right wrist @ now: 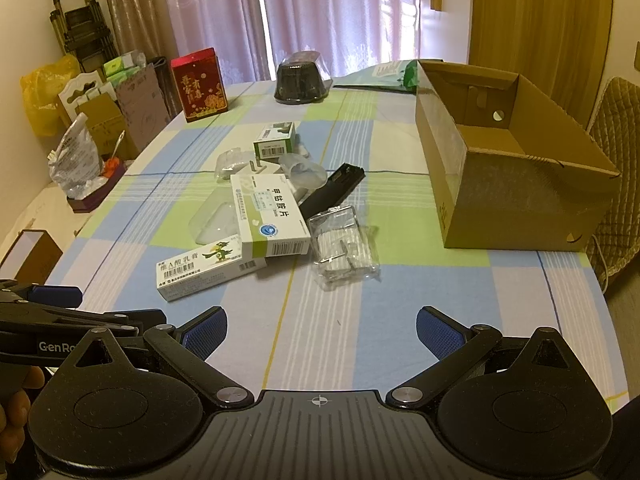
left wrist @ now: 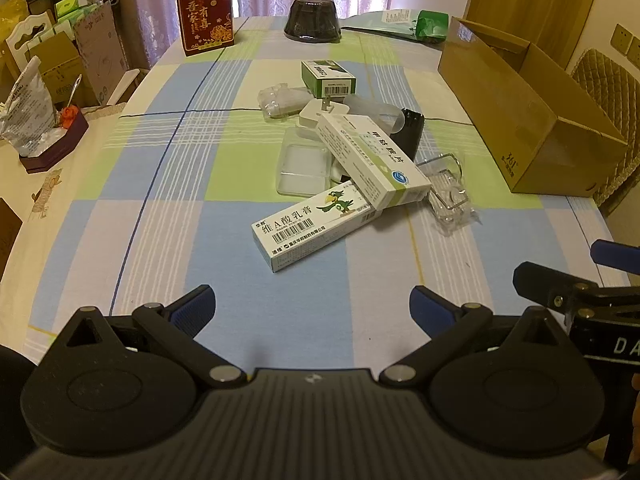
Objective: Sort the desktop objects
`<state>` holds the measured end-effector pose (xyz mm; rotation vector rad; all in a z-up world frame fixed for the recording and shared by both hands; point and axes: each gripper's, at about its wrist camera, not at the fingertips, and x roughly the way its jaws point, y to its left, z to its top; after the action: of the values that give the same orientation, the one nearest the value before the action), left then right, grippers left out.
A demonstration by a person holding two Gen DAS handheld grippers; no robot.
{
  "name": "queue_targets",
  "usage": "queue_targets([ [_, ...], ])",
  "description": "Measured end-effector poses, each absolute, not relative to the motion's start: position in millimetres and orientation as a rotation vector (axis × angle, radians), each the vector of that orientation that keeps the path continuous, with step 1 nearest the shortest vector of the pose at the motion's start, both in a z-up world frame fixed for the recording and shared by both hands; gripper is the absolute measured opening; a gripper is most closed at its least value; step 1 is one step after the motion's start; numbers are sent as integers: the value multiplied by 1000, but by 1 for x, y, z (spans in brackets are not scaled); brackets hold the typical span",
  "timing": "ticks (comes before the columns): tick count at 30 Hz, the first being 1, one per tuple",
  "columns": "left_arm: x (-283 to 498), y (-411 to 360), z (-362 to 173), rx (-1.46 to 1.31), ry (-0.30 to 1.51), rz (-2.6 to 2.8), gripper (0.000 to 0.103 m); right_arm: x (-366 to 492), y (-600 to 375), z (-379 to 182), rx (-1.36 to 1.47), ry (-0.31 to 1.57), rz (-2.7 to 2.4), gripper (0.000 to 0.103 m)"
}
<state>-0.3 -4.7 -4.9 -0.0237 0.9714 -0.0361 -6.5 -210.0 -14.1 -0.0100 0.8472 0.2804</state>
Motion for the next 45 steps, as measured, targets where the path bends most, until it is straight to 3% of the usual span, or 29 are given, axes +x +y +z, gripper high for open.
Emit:
queue_targets([
  [11,-1,-3,-5,-19,975,-50,102,-5,-210,-18,-32,862,288,103],
  [22,13,12,-11,79,929,-61,102,6,-214,-20,-124,731,271,103],
  [37,52,16,-49,322,900,-293,101,70,-186,-81,-303,780,372,102],
  [38,54,17,-52,322,902,-298,101,74,-184,-86,-316,785,376,98],
  [39,57,19,-54,322,905,-302,101,77,-182,-91,-328,789,380,82],
  [40,59,20,-57,322,908,-306,101,81,-180,-96,-341,794,385,76],
  [45,70,26,-67,315,916,-335,100,97,-171,-118,-404,804,401,75],
])
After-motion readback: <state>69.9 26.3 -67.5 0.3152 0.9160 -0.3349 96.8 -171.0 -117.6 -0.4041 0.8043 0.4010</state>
